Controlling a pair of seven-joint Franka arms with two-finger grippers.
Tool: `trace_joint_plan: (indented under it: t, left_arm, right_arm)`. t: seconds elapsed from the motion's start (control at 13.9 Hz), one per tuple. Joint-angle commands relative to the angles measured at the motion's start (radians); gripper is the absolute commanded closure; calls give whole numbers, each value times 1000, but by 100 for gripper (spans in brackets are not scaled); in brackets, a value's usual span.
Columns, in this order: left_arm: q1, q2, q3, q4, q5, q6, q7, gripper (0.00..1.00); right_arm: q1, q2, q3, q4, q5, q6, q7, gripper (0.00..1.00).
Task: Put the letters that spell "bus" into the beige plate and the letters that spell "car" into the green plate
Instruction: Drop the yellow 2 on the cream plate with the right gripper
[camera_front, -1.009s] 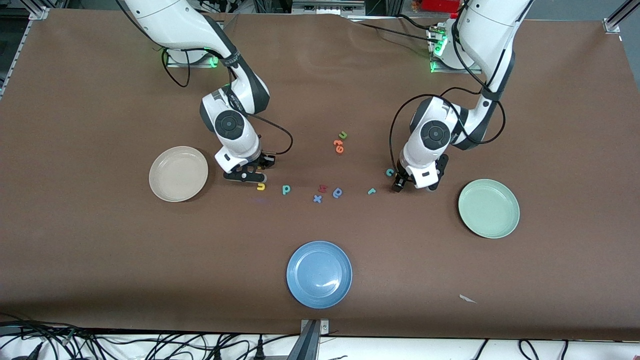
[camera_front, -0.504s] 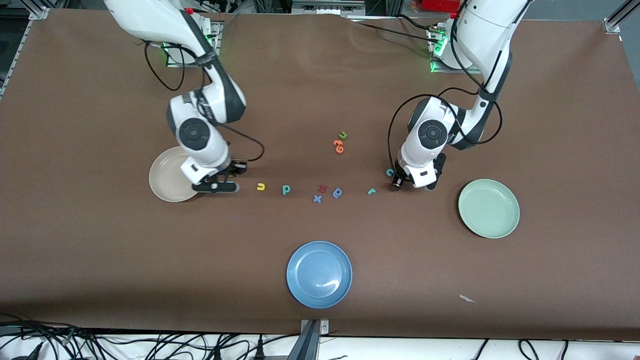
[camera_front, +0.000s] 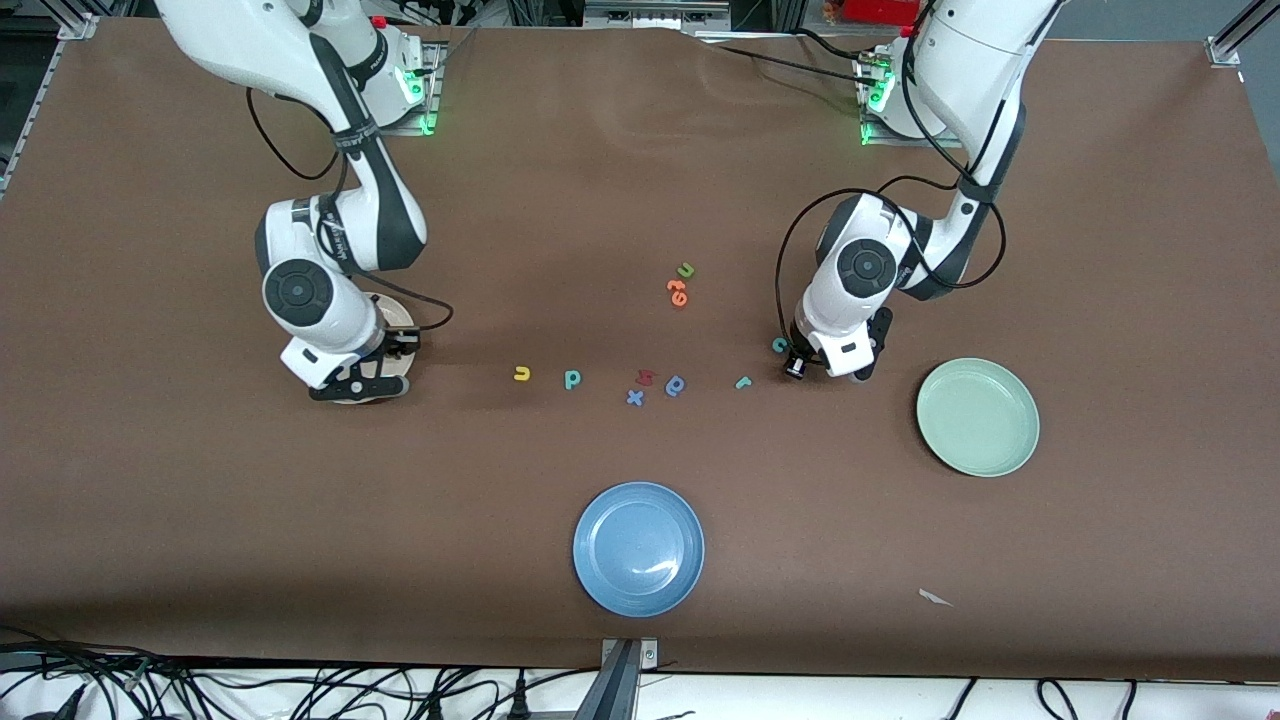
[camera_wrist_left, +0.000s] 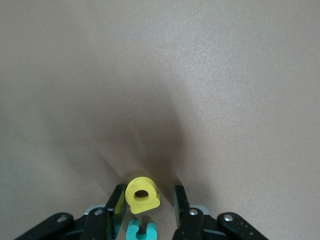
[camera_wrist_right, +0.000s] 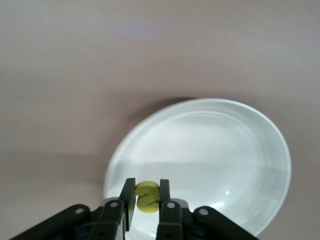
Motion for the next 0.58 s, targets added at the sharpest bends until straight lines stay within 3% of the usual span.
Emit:
trace_joint_plan:
  t: [0.0, 0.07, 0.36, 0.5]
  left_arm:
    - [-6, 8, 10, -6, 27, 0, -17, 61]
    - [-4, 8, 11, -6, 29, 0, -15, 62]
    - [-6, 9, 11, -6, 29, 0, -15, 67]
    - [-6, 9, 11, -6, 29, -1, -14, 72]
  right_arm:
    - [-29, 30, 2, -9, 16, 10, -25, 53]
    - [-44, 35, 2, -9, 37, 10, -23, 1]
    - [-43, 17, 14, 12, 51, -10, -18, 0]
    - [-40, 11, 60, 38, 59, -19, 18, 1]
